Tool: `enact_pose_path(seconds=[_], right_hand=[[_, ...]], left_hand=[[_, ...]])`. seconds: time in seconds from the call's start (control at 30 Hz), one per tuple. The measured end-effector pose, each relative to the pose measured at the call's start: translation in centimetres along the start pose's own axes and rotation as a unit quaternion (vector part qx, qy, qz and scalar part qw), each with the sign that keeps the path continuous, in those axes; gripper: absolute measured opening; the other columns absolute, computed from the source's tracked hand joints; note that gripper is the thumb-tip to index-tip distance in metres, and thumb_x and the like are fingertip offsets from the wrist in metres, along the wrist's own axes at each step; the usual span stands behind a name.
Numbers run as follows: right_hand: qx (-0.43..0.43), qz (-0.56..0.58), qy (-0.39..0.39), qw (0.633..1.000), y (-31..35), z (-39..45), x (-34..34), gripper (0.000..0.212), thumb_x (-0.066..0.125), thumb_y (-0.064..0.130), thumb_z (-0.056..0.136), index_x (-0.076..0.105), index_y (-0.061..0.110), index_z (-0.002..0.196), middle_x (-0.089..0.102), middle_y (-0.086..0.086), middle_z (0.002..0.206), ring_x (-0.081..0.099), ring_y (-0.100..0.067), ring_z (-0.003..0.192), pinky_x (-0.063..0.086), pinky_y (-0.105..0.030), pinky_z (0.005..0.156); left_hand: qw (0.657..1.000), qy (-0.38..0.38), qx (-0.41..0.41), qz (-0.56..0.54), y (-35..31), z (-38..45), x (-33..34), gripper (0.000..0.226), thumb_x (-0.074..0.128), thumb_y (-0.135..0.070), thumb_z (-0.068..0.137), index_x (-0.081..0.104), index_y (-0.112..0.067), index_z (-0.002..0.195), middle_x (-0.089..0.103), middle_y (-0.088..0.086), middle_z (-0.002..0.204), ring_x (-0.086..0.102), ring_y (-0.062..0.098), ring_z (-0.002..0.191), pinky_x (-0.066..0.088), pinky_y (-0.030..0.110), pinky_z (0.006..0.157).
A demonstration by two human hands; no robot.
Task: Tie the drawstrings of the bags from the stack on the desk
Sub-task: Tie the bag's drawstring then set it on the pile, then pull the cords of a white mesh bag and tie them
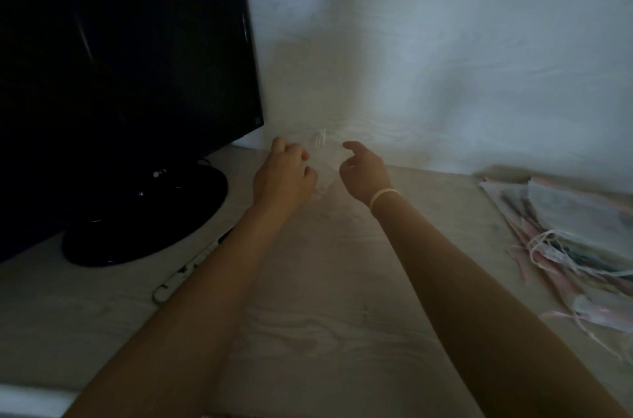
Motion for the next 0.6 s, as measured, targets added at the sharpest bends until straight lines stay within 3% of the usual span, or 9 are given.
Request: enact_pose_path(seconds=[0.13, 0.3, 0.43, 0.5, 0.6], right_hand=[[-0.005, 0.023, -0.063, 0.998, -1.7, -1.7, -4.4, 0.034, 0.047, 0.007, 0.089, 0.058, 0.015, 0.12, 0.064, -0.006, 0.094, 0.061, -0.021, 0.08, 0.054, -0.038, 0.077], [0.034, -0.072, -0.15, 0.985, -8.5, -4.4, -13.4, 0.026, 0.049, 0.009, 0.085, 0.066, 0.014, 0.103, 0.062, -0.009, 0.107, 0.06, -0.027, 0.094, 0.05, -0.036, 0.084], [0.107, -0.172, -0.24, 0.95, -15.3, -7.7, -21.7, 0.022, 0.051, 0.014, 0.084, 0.068, 0.012, 0.097, 0.065, -0.014, 0.104, 0.06, -0.035, 0.098, 0.049, -0.038, 0.083], [0.154, -0.254, -0.217, 0.93, -18.8, -9.0, -24.2, 0.026, 0.053, 0.017, 0.084, 0.066, 0.014, 0.107, 0.062, -0.014, 0.115, 0.054, -0.033, 0.111, 0.042, -0.04, 0.092], [0.222, -0.328, -0.116, 0.911, -23.6, -10.5, -25.1, 0.04, 0.052, 0.024, 0.088, 0.054, 0.017, 0.127, 0.049, -0.01, 0.132, 0.04, -0.03, 0.127, 0.032, -0.047, 0.104]], left_hand=[[0.997, -0.044, 0.04, -0.048, -5.0, -0.8, -0.6, 0.013, 0.053, -0.029, 0.09, 0.058, -0.017, 0.094, 0.052, 0.0, 0.105, 0.054, 0.02, 0.08, 0.038, 0.029, 0.063], [0.988, 0.099, 0.118, -0.03, -14.4, -2.3, 5.8, 0.014, 0.052, -0.028, 0.088, 0.061, -0.019, 0.081, 0.059, -0.001, 0.086, 0.056, 0.021, 0.078, 0.046, 0.031, 0.065], [0.967, 0.195, 0.165, -0.014, -21.2, -5.0, 11.6, 0.019, 0.052, -0.021, 0.083, 0.057, -0.013, 0.066, 0.055, 0.006, 0.073, 0.056, 0.027, 0.069, 0.039, 0.03, 0.054], [0.957, 0.223, 0.186, -0.022, -24.1, -6.3, 14.0, 0.022, 0.051, -0.02, 0.081, 0.064, -0.008, 0.069, 0.06, 0.009, 0.074, 0.059, 0.027, 0.069, 0.048, 0.031, 0.056], [0.946, 0.252, 0.192, -0.063, -27.5, -7.6, 16.6, 0.021, 0.054, -0.018, 0.082, 0.071, -0.008, 0.078, 0.07, 0.014, 0.085, 0.066, 0.028, 0.08, 0.055, 0.038, 0.071]])
Point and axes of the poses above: each hand's wrist, its own z-axis towards the middle knuckle, its own x-axis out of the palm, y = z × x, the point moved 8 cm from there along z, towards the middle knuckle
